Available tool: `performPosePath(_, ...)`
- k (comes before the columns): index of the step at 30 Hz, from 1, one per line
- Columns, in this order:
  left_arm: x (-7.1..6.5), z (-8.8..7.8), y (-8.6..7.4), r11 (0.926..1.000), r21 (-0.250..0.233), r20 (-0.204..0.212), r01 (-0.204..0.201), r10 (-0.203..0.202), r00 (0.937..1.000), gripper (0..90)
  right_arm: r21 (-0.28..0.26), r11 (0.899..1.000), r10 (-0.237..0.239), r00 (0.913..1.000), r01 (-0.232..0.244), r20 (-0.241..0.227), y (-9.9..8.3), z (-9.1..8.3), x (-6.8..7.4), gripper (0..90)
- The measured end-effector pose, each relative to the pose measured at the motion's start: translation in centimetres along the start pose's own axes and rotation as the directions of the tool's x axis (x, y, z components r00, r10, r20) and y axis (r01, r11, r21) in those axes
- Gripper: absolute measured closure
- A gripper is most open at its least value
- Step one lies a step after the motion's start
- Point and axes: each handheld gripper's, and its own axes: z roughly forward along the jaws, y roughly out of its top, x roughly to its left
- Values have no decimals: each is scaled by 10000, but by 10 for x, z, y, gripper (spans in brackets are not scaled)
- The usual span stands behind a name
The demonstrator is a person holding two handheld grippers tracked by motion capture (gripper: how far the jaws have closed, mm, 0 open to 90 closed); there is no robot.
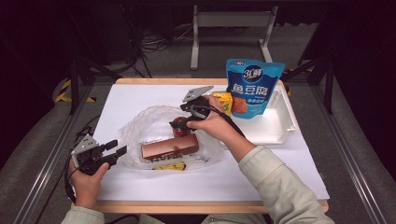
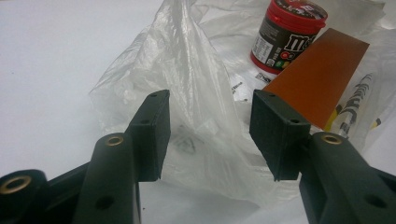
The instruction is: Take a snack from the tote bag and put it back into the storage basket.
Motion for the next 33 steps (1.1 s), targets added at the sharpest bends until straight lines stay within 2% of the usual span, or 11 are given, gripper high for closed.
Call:
performPosePath(4, 0, 0, 0, 10000, -20, 12, -5, 5, 10000, 485, 66, 10000, 3, 10000, -3, 46, -1, 7, -1, 165)
performPosePath(13, 0, 0, 0, 10000, 1, 13, -16, 16, 10000, 485, 682, 9977, 2, 9996, -20, 267, -8, 22, -6, 127)
performPosePath(22, 0, 0, 0, 10000, -3, 20, -22, 22, 10000, 485, 1141, 9933, 117, 9988, -170, 473, -14, 29, -10, 114)
performPosePath(33, 0, 0, 0, 10000, 10, 9, -21, 21, 10000, 485, 1587, 9871, 102, 9981, -198, 612, -19, 37, -8, 115)
